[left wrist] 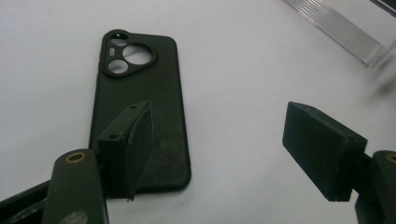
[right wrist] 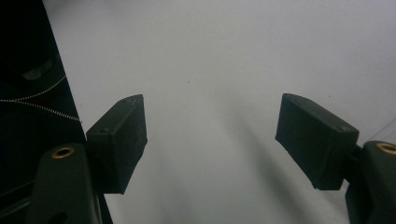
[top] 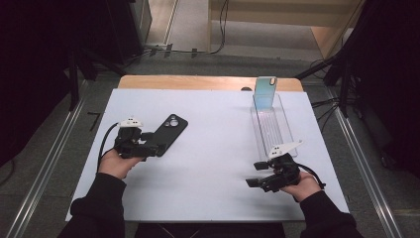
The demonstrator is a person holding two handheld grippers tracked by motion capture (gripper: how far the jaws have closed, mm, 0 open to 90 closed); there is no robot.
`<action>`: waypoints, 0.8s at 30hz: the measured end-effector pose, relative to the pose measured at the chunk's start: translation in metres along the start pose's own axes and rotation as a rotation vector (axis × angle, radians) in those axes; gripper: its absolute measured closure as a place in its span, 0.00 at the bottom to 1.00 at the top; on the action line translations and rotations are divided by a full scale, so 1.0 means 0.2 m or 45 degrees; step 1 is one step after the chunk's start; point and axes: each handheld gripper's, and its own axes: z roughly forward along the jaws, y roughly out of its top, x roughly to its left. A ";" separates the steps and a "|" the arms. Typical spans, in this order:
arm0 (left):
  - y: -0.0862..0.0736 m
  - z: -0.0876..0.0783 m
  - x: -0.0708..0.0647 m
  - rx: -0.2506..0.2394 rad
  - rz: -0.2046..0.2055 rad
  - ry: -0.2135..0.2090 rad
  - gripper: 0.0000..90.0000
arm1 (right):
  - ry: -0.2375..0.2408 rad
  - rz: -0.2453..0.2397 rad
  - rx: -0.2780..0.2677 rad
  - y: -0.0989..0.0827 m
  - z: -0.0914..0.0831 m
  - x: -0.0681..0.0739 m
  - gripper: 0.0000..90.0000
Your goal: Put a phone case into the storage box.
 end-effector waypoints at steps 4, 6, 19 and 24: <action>0.03 0.04 0.03 0.002 -0.027 -0.021 0.24 | 0.003 0.000 0.001 0.00 0.00 0.00 0.26; 0.04 0.05 0.04 0.013 -0.023 -0.025 0.23 | 0.006 -0.004 0.000 0.00 0.00 0.01 0.26; 0.16 0.18 0.12 -0.021 0.027 0.028 0.00 | 0.015 -0.007 0.005 0.00 0.00 0.01 0.26; 0.19 0.22 0.15 -0.002 0.047 0.049 0.00 | 0.017 -0.005 0.008 0.00 0.00 0.01 0.26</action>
